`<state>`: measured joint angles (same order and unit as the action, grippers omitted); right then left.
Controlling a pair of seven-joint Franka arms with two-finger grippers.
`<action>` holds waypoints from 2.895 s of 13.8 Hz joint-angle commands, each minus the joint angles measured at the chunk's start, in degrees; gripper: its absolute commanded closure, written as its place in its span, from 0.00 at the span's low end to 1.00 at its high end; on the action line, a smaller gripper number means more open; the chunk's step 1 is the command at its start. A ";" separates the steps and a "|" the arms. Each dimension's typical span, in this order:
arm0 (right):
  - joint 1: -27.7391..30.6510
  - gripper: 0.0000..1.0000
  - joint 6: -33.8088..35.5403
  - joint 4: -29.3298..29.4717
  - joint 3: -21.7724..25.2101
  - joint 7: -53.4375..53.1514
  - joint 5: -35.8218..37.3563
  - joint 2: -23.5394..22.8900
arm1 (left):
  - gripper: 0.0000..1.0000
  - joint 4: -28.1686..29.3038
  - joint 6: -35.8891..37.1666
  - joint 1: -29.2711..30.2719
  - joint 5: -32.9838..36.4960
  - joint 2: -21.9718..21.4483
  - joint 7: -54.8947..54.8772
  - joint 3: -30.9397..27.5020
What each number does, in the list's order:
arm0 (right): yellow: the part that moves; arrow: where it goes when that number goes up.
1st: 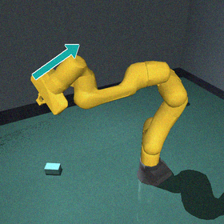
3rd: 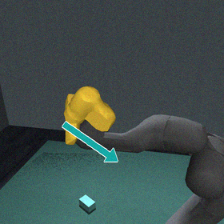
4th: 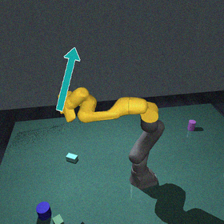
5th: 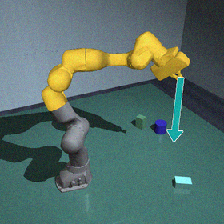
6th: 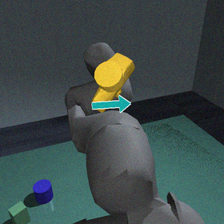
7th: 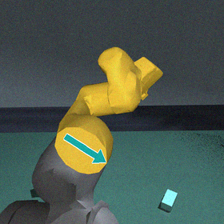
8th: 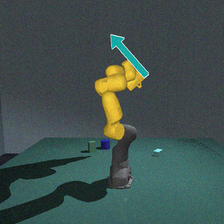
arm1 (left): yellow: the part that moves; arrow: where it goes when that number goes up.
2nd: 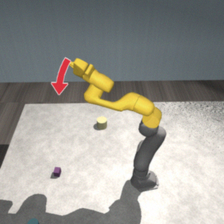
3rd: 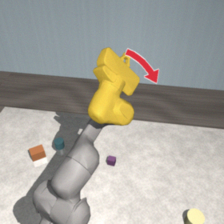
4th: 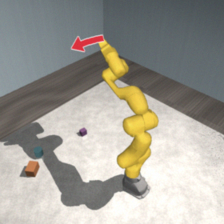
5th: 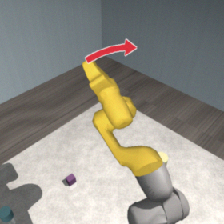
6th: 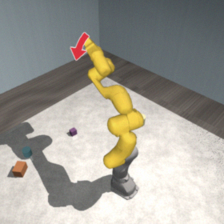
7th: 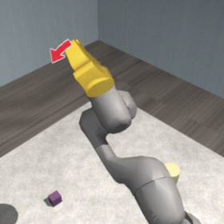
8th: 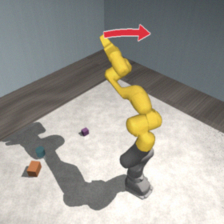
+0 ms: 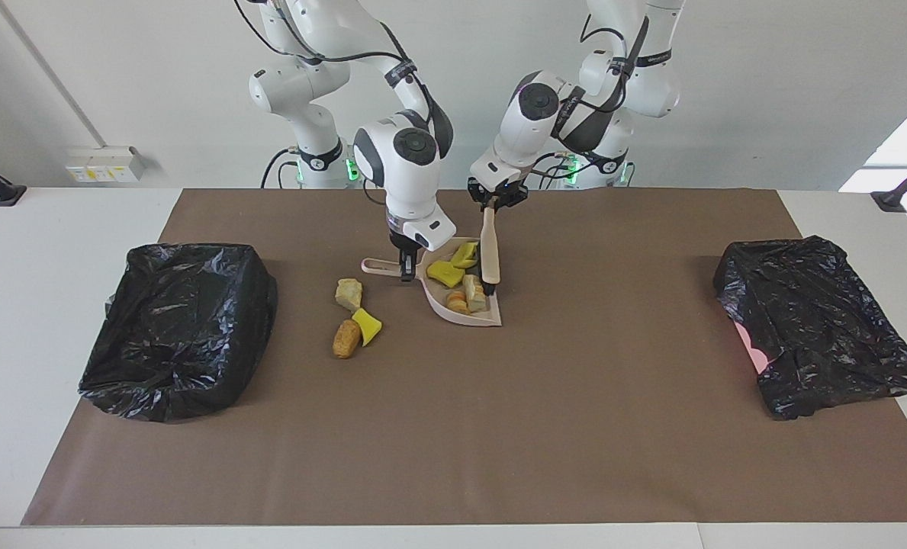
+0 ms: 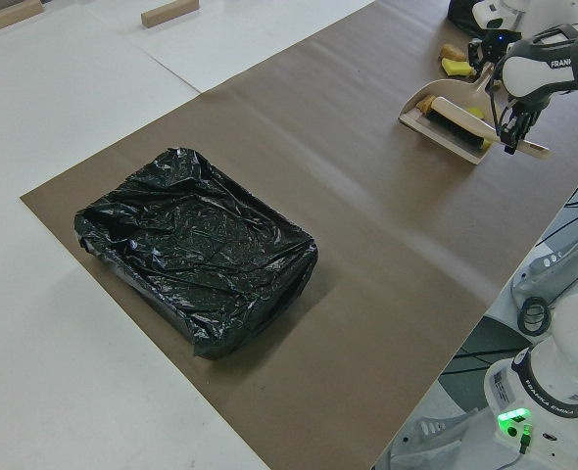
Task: Sweep and dump trash in bin
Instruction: 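Sweep the yellow pieces and rocks into the dustpan with the left gripper, then carry the dustpan with the right gripper while the left gripper drops the brush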
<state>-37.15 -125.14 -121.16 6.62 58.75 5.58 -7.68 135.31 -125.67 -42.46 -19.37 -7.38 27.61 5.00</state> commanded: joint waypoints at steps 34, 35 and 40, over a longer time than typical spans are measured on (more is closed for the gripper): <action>46.45 1.00 9.15 15.69 0.32 44.15 1.44 5.13 | 1.00 13.41 -2.12 -21.35 5.23 -7.91 31.80 -0.69; 47.60 1.00 8.52 15.69 0.32 46.34 1.54 5.13 | 1.00 13.41 -2.12 -21.35 4.70 -7.82 31.54 -0.69; 50.85 1.00 3.15 15.34 0.32 52.06 6.54 4.95 | 0.66 13.32 -1.59 -20.56 4.70 -7.30 29.00 -0.96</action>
<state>11.46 -120.79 -105.90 7.86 107.83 9.90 -2.67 146.84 -126.43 -62.63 -13.70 -13.15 58.63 4.94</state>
